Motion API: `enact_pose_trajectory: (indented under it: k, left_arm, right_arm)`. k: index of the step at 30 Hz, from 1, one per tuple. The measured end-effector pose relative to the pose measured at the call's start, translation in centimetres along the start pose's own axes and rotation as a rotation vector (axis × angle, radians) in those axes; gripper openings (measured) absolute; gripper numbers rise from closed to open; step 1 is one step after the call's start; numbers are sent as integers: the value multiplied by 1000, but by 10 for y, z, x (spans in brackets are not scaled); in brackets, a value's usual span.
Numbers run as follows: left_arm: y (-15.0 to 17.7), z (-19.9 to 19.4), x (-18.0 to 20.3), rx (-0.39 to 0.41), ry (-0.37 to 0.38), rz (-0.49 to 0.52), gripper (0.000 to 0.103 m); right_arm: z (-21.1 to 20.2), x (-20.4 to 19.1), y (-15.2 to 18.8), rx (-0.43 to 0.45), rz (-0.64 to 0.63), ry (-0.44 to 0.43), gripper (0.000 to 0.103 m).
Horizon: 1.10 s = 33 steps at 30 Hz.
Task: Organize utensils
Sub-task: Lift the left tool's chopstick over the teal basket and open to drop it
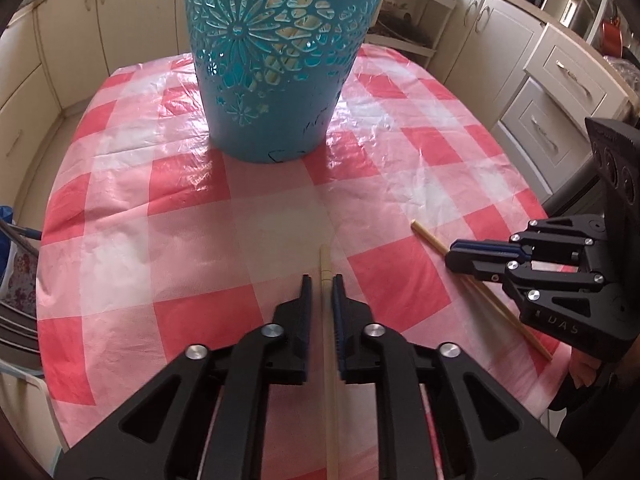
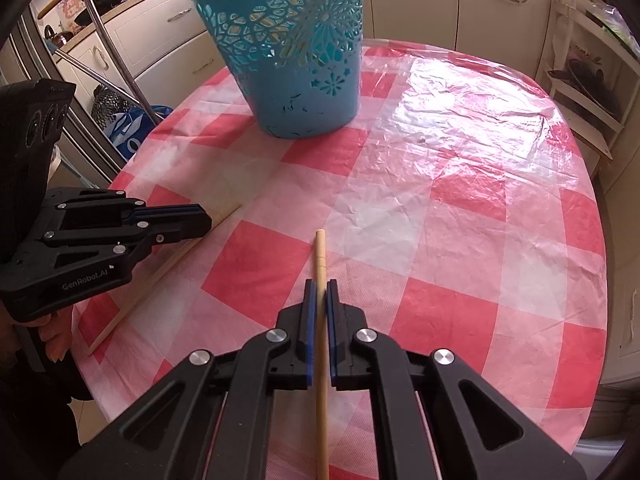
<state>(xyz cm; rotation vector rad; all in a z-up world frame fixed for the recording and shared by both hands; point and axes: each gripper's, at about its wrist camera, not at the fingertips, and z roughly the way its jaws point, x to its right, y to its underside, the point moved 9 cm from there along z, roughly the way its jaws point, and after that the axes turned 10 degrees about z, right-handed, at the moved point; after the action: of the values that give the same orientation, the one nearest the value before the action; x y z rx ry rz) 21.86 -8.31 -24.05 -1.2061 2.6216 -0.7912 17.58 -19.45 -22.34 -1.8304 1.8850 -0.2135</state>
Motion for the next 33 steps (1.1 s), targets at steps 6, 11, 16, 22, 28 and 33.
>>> enact_pose_trajectory:
  k: [6, 11, 16, 22, 28, 33]
  left_arm:
    - [4, 1, 8, -19, -67, 107, 34]
    - [1, 1, 15, -29, -52, 154, 4]
    - [-45, -62, 43, 198, 192, 133, 4]
    - [-138, -174, 7, 691, 173, 6, 5]
    - [-199, -206, -49, 959, 5, -157, 5]
    - [-215, -198, -72, 1058, -87, -244, 5]
  right_arm:
    - [0, -2, 1, -4, -31, 17, 6]
    - [1, -1, 0, -9, -12, 5, 7]
    - [0, 2, 0, -8, 23, -21, 6]
    - [-1, 5, 0, -5, 51, -36, 6]
    - [-1, 6, 0, 2, 59, -44, 6]
    - [0, 5, -2, 10, 65, -48, 6]
